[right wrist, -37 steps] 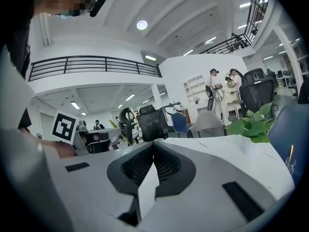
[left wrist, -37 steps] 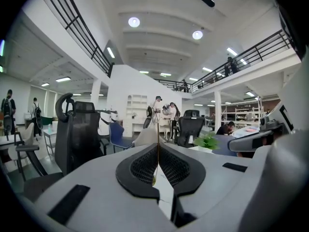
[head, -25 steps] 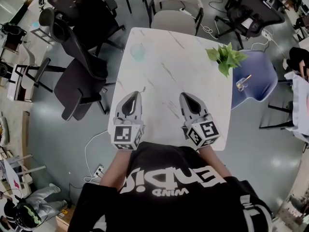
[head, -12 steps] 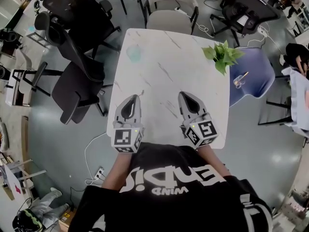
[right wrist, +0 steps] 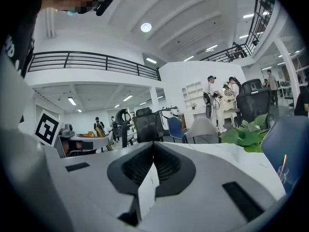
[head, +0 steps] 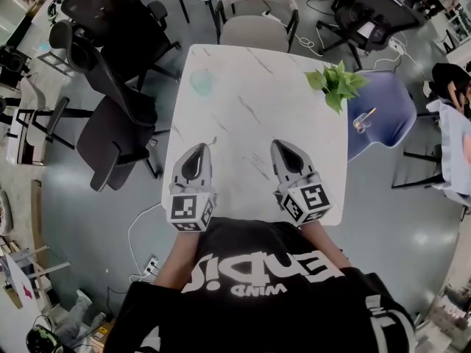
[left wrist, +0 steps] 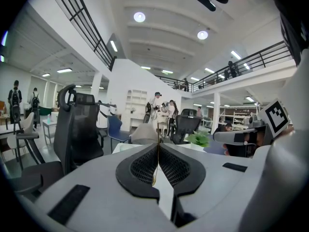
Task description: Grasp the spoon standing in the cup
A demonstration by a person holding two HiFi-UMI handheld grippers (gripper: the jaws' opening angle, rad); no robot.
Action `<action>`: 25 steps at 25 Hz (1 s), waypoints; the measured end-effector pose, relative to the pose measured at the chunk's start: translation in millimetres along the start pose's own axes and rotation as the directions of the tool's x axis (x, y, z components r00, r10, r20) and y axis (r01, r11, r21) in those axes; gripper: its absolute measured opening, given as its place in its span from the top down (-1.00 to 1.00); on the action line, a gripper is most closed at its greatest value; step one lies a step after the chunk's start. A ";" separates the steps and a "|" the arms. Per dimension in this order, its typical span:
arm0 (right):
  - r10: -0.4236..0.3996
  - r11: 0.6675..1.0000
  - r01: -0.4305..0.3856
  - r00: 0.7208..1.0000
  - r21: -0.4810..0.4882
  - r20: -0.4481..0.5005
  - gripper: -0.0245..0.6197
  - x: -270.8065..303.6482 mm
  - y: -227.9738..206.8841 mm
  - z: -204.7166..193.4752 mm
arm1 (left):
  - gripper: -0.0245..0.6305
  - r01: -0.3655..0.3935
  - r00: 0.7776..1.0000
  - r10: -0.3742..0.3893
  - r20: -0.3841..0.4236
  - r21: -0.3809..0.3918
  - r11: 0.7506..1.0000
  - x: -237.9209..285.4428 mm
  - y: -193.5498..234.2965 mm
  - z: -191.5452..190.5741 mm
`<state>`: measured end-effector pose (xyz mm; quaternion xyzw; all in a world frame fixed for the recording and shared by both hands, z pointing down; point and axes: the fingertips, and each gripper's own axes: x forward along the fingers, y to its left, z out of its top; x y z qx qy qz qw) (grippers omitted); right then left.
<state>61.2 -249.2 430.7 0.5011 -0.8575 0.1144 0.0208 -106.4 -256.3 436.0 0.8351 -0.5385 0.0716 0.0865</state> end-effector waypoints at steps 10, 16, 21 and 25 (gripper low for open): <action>-0.011 1.000 0.011 1.000 0.001 -0.003 0.89 -0.7 -2.5 -2.0 | 0.87 0.010 1.000 -0.010 -0.003 0.000 1.000 3.2 0.7 -1.5; -0.015 1.000 0.015 1.000 0.005 -0.007 0.89 -1.2 -3.3 -2.6 | 0.87 0.014 1.000 -0.014 -0.005 -0.003 1.000 5.3 3.7 -1.4; -0.016 1.000 0.016 1.000 0.008 -0.006 0.89 -1.7 -3.7 -3.3 | 0.87 0.016 1.000 -0.016 -0.001 -0.009 1.000 5.3 4.2 -1.1; -0.011 1.000 0.011 1.000 0.010 -0.005 0.89 -1.2 -4.3 -3.8 | 0.87 0.019 1.000 -0.019 -0.001 -0.012 1.000 6.6 3.1 -2.3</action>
